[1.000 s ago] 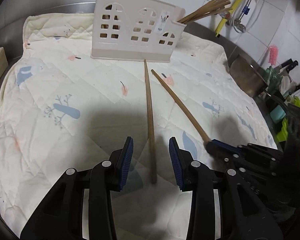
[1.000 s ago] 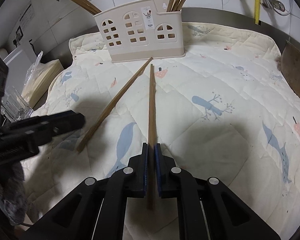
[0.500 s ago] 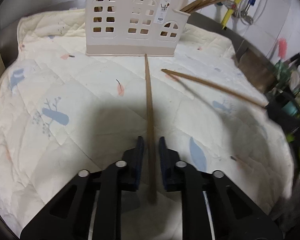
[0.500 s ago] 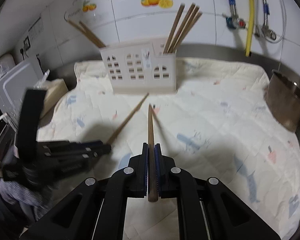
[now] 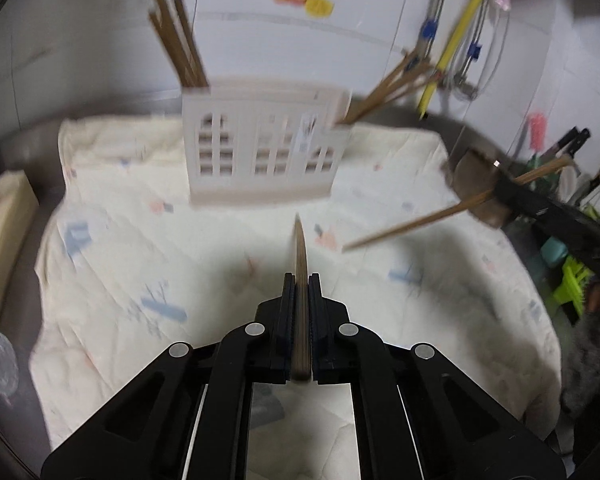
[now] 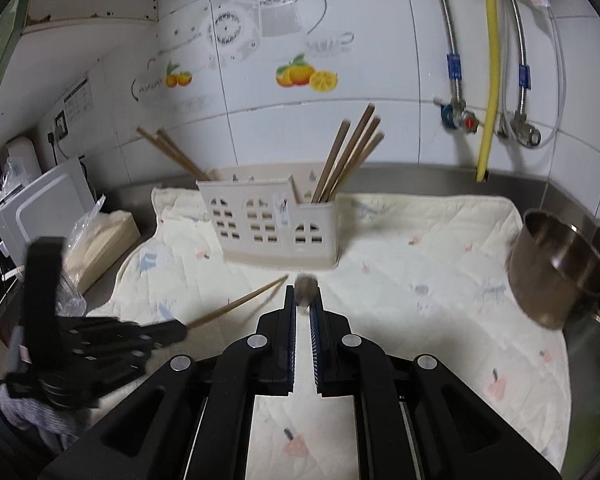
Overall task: Organize utensils
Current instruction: 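Lift the left tool's chopstick over the holder while the right tool carries its own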
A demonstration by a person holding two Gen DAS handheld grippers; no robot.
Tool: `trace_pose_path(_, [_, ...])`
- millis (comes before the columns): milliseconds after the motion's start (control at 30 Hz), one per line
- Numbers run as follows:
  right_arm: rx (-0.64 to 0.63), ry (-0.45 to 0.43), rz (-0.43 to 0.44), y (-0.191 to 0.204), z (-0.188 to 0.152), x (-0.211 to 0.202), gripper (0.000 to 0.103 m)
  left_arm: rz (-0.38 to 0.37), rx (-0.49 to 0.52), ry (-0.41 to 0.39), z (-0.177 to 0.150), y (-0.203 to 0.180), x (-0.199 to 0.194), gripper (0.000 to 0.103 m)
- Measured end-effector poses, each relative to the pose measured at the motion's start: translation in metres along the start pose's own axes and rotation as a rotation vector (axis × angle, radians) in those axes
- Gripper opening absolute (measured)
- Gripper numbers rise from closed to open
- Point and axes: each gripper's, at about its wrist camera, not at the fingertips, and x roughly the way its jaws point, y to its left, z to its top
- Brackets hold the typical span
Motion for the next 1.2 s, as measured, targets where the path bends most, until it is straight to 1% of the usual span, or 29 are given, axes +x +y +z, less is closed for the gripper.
trace_pose_path(167, [-0.016, 0.003, 0.016, -0.004, 0.02, 0.003, 0.007, 0.012, 0.062, -0.049, 0.027, -0.009, -0.017, 0.005])
trace_pose_path(333, [-0.048, -0.007, 0.041, -0.006, 0.053, 0.003, 0.007, -0.003, 0.069, -0.083, 0.056, -0.006, -0.029, 0.005])
trace_pose_path(433, [-0.067, -0.023, 0.049, -0.006, 0.072, 0.001, 0.007, 0.011, 0.08, -0.11, 0.074, -0.004, -0.037, 0.005])
trace_pose_path(633, [-0.086, -0.059, 0.071, -0.006, 0.11, 0.003, 0.007, 0.044, 0.115, -0.197, 0.116, -0.002, -0.067, 0.005])
trace_pose_path(733, [-0.085, -0.086, 0.081, -0.005, 0.125, 0.004, 0.007, 0.07, 0.127, -0.248, 0.135, 0.0, -0.086, 0.005])
trace_pose_path(800, [-0.072, -0.104, 0.094, -0.007, 0.135, 0.005, 0.007, 0.08, 0.127, -0.266, 0.143, 0.002, -0.091, 0.005])
trace_pose_path(967, [-0.054, -0.179, 0.096, -0.008, 0.164, 0.007, 0.007, 0.1, 0.109, -0.283, 0.16, 0.01, -0.093, 0.005])
trace_pose_path(1067, [-0.054, -0.215, 0.076, -0.008, 0.176, 0.01, 0.007, 0.109, 0.113, -0.29, 0.166, 0.012, -0.09, 0.005])
trace_pose_path(1133, [-0.04, -0.226, 0.074, -0.01, 0.183, 0.015, 0.007, 0.144, 0.131, -0.283, 0.169, 0.011, -0.082, 0.005])
trace_pose_path(1200, [-0.032, -0.238, 0.067, -0.01, 0.187, 0.023, 0.007, 0.131, 0.124, -0.262, 0.171, 0.015, -0.073, 0.005])
